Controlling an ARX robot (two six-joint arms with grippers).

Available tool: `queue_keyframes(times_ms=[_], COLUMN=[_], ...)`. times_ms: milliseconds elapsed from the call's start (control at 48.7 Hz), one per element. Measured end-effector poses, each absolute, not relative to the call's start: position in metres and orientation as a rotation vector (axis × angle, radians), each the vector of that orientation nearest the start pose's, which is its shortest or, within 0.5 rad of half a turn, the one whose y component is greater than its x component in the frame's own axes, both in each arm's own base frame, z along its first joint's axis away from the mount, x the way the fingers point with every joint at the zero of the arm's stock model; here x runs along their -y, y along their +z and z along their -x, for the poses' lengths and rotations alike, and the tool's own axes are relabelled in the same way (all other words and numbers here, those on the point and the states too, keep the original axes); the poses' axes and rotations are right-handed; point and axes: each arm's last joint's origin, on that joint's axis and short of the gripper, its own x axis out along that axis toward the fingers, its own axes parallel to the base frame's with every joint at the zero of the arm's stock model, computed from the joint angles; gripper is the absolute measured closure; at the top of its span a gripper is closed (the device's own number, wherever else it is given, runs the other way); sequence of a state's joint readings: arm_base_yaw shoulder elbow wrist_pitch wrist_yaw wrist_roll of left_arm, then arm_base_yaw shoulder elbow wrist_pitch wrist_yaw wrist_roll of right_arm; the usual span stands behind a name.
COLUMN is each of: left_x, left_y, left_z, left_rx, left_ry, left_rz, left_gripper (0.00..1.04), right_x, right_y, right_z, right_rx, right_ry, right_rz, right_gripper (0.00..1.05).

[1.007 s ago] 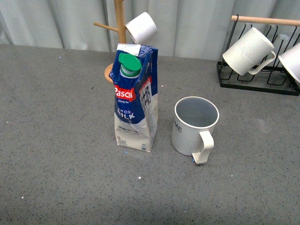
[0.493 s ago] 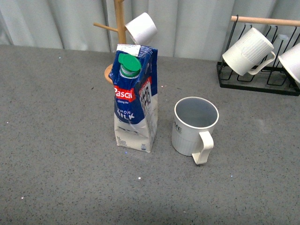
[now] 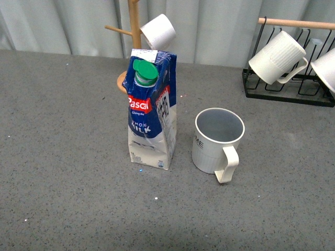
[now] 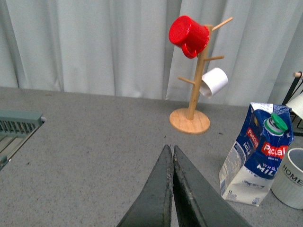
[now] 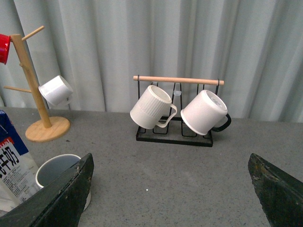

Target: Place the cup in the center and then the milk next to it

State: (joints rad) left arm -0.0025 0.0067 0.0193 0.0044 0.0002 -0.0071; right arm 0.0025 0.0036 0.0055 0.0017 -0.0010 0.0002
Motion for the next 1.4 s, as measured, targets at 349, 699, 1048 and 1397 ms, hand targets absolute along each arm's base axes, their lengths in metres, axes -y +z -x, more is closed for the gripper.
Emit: queue_keyframes(times_ms=[349,699,1048,1397], left_x=[0.0002,0.0002,0.0002,0.0002], left_y=[0.1699,0.1699,0.1699,0.1699], left_z=[-0.0968,-0.0968,-0.0968,-0.0968], left_rx=[0.016,0.016,0.016,0.016], left_ry=[-0.003,-0.003,-0.003,-0.003], left_rz=[0.007,0.005,0.005,0.005], left_gripper=[0.53,0.07,0.07,0.07], right_x=[-0.0003,-0.0003,-0.0003,-0.0003], right_y=[0.1652,0.1653,0.1653,0.1652], right_z=[-0.0976,-0.0976,-0.0976,-0.0976], right_rx=[0.003,0.004,0.004,0.003], right_ry=[0.004,0.004,0.004,0.004], right_rz=[0.000,0.000,0.000,0.000], right_gripper=[0.09,0.09,0.09,0.09])
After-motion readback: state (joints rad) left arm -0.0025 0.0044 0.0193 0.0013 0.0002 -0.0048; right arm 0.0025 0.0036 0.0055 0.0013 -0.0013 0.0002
